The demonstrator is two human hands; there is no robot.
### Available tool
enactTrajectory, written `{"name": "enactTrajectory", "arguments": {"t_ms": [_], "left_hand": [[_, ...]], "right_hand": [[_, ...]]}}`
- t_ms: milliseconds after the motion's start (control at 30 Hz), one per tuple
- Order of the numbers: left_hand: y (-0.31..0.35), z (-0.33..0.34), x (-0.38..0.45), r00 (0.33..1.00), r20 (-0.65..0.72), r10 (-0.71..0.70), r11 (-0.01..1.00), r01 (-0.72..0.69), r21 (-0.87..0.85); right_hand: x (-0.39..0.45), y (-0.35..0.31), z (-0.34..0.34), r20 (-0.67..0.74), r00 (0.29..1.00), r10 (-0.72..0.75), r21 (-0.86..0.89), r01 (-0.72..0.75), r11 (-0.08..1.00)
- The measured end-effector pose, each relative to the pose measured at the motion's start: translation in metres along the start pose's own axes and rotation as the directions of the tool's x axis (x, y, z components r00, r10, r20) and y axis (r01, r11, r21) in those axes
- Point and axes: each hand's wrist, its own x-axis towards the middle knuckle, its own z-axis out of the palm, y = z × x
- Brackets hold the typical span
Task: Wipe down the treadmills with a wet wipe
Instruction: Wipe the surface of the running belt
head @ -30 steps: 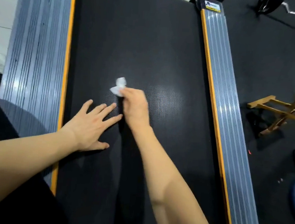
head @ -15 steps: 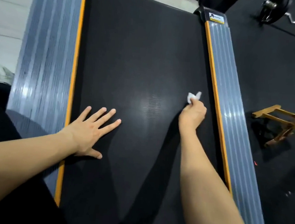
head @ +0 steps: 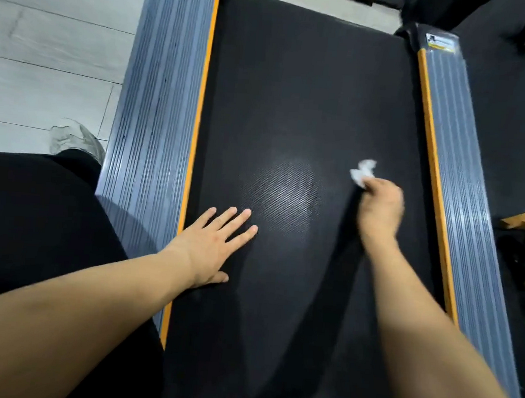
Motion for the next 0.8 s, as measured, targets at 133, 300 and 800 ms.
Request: {"name": "enactTrajectory", "arguments": {"t_ms": [133,300,800], "left_hand": [[-0.001,0.001,0.000,1.000,0.008,0.007,1.000,-0.007,-0.010],[-0.001,-0.002,0.001,1.000,0.006,0.000,1.000,0.000,-0.012],[0.012,-0.051,0.006,0.999,-0.045,-0.014,1.000,0.013,-0.016]], "right_hand": [[-0.003,-0.016,0.009,-0.116,0.905,0.410,0.065,-0.405,0.912],[-0.060,-0.187,0.062,0.310,0.888,-0.341,0.392,0.207,0.897],[0.001,0.059,0.032,-0.282,0.959,0.027,-0.033,-0.038,0.999]]}}
